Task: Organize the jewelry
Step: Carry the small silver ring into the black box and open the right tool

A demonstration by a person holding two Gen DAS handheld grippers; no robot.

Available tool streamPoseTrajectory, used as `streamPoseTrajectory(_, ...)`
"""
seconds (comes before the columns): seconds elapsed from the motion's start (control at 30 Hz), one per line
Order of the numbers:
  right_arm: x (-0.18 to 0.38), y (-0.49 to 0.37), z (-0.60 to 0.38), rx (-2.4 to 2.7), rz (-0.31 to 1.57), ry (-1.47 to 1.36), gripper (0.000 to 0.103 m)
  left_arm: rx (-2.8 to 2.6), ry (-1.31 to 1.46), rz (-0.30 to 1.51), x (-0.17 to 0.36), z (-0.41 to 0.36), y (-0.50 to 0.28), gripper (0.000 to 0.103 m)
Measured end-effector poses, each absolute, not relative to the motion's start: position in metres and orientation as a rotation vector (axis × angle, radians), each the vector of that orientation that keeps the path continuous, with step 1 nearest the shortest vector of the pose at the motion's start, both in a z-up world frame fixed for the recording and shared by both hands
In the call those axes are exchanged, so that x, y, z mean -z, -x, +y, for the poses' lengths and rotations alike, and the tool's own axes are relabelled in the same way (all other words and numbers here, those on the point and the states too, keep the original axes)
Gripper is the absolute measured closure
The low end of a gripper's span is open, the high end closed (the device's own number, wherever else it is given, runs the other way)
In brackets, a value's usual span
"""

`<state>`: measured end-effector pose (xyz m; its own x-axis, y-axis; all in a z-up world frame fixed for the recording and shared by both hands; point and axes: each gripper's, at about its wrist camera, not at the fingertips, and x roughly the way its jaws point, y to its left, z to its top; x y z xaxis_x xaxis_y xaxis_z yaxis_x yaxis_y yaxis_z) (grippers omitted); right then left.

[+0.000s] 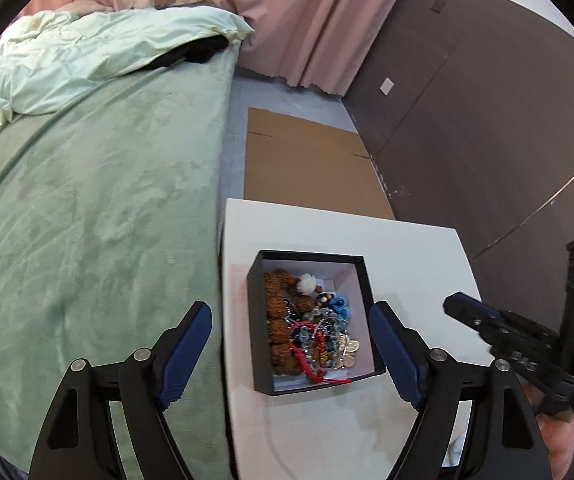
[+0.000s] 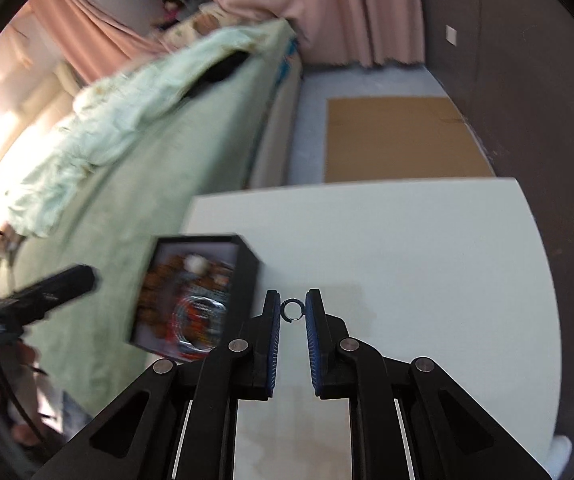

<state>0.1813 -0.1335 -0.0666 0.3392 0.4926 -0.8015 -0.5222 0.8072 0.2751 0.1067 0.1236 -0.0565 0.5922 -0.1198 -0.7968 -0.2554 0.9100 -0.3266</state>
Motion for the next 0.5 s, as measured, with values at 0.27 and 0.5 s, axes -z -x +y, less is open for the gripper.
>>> streamPoseTrajectory(0.27,0.055,-0.164,-0.102,-0.781,0.996,-0.006,0.089,-0.083,0.413,0.905,0.046,0.128,-0.096,0.021)
streamPoseTrajectory(0.5,0.057,-0.162,-0.078,-0.853,1.013,-0.039,0.067,-0.108,0.427,0.890,0.045,0.143,-0.082,0.012)
